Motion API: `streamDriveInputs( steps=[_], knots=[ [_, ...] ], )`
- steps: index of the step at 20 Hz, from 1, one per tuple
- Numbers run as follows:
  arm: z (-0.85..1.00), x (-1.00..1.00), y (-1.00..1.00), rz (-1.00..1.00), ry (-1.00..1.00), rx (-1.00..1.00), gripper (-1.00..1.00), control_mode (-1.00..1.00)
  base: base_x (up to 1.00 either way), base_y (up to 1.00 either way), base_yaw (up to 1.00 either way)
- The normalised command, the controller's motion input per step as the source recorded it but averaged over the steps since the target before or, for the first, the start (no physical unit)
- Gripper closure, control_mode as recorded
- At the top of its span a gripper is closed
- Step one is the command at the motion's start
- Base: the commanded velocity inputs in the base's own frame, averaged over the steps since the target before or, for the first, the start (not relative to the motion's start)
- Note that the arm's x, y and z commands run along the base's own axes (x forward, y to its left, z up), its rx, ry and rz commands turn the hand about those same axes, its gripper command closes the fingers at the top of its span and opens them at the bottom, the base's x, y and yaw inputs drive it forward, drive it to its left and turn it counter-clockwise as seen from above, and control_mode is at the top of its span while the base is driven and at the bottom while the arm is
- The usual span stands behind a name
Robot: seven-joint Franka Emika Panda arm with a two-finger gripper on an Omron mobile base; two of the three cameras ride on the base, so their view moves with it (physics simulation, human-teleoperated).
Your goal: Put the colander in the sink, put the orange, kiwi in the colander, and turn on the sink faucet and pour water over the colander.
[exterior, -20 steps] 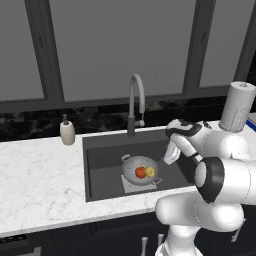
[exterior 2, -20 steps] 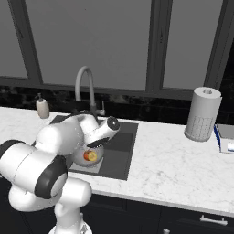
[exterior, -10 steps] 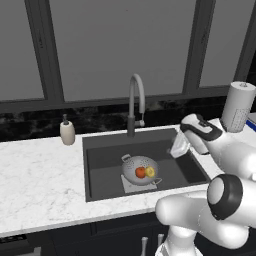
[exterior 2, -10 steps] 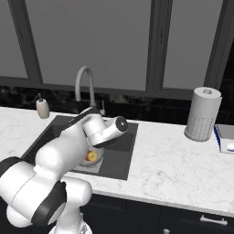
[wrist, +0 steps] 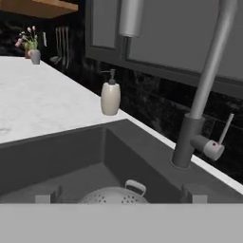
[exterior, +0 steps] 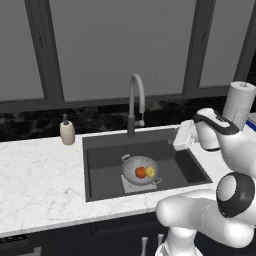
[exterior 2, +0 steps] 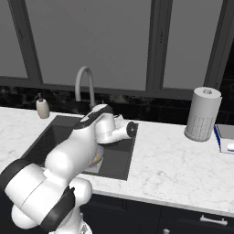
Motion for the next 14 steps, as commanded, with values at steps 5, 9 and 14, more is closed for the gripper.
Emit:
streamDriveInputs(
  steps=[5, 9, 14],
  knots=[
    [0.21, 0.39, 0.00, 0.07, -0.14, 0.18, -1.00, -1.00, 0.00, 0.00, 0.00],
    [0.19, 0.55, 0.00, 0.00, 0.00, 0.13, -1.00, -1.00, 0.00, 0.00, 0.00],
    [0.12, 0.48, 0.00, 0.00, -0.01, 0.14, -1.00, -1.00, 0.00, 0.00, 0.00]
  ],
)
